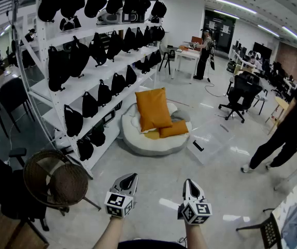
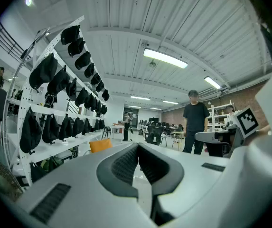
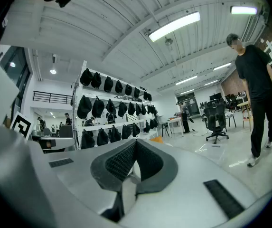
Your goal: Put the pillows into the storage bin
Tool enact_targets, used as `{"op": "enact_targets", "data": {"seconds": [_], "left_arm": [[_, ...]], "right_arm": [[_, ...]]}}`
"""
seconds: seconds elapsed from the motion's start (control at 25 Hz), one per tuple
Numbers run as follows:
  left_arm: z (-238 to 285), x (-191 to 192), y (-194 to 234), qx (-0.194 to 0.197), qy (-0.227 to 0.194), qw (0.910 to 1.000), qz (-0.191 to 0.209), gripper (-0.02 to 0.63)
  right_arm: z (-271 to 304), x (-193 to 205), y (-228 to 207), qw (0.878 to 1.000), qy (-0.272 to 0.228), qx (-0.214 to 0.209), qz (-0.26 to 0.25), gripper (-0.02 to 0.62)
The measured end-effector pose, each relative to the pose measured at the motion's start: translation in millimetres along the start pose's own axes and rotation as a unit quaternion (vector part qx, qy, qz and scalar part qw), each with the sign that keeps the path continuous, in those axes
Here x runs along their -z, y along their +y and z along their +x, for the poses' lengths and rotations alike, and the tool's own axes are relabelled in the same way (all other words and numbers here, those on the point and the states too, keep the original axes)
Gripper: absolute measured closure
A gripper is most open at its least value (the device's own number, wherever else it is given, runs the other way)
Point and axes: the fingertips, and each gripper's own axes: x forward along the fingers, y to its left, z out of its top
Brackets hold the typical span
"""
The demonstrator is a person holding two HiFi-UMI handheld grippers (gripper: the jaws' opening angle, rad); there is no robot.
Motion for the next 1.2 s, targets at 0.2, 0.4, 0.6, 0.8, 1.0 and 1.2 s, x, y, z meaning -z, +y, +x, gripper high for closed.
{"op": "enact_targets", "data": {"seconds": [0.2,0.4,0.6,0.8,1.0,1.2], "left_arm": [[5,-2,-3,0.005,-0.002,1.0000,0.003,0.584],[5,2,0,0.002,0.005,1.0000,-0.001,0.584],[3,7,0,0.001,0.009,0.9999,-0.014,0.584],[5,16,-5,0.025,0.015,0.9990,-0.035,0.583],[3,14,-4,0.042,0.005,0.9978,-0.051,0.559],[-1,9,5,0.042,-0.008,0.9969,-0.067,0.408]], "right_arm": [[2,-3,-1,1.000,-0.005,-0.006,0.006,0.597],[6,2,0,1.000,-0.001,-0.010,0.011,0.597],[5,5,4,0.999,-0.002,-0.021,0.027,0.595],[9,11,13,0.999,0.002,-0.040,0.035,0.594],[13,12,23,0.998,0.004,-0.058,0.038,0.594],[20,15,30,0.996,0.010,-0.065,0.055,0.446]]}}
